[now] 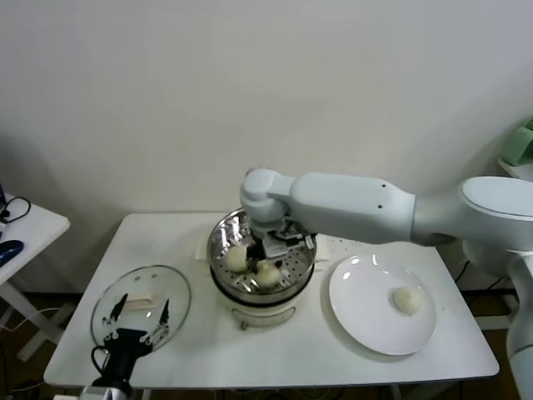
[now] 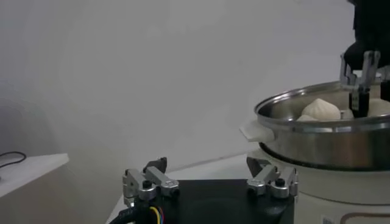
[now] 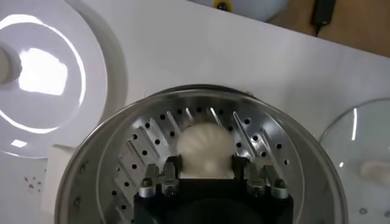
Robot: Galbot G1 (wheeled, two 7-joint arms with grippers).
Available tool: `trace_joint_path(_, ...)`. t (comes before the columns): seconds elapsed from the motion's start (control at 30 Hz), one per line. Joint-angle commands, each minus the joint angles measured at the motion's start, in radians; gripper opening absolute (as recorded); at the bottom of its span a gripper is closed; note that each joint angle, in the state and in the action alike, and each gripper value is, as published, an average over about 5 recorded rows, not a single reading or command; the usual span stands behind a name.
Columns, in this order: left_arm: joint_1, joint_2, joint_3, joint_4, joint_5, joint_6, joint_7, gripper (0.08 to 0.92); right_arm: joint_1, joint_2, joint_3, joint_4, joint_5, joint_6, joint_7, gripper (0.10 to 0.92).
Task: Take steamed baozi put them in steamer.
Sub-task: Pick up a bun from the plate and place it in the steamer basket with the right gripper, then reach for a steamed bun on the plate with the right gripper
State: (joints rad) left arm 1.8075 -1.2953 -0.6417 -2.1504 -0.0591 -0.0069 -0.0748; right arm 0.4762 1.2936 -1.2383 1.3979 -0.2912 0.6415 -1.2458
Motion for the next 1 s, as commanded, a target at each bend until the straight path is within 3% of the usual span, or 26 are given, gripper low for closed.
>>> trace_joint_path(0.03,-0.003,-0.005,0.005,0.01,0.006,0.004,0.0,0.823,-0.016,0.021,-0.013,-0.02,0.015,0.014,0.013,0.566)
trace_joint_path(0.53,-0.024,-0.012,0.023,0.011,0.02,0.018,-0.003,0.823,-0.023,-0.007,-0.006,-0.002,-0.005,0.024,0.016,0.588)
trace_joint_path(0.8,-0.026,-0.012,0.021,0.012,0.019,0.019,-0.005,0.823,-0.004,-0.028,0.03,-0.003,-0.002,0.023,0.0,0.788)
trace_joint_path(1.0,-0.032,-0.007,0.023,0.014,0.015,0.021,-0.006,0.823,0.061,-0.064,0.09,-0.034,0.092,0.005,-0.024,0.822)
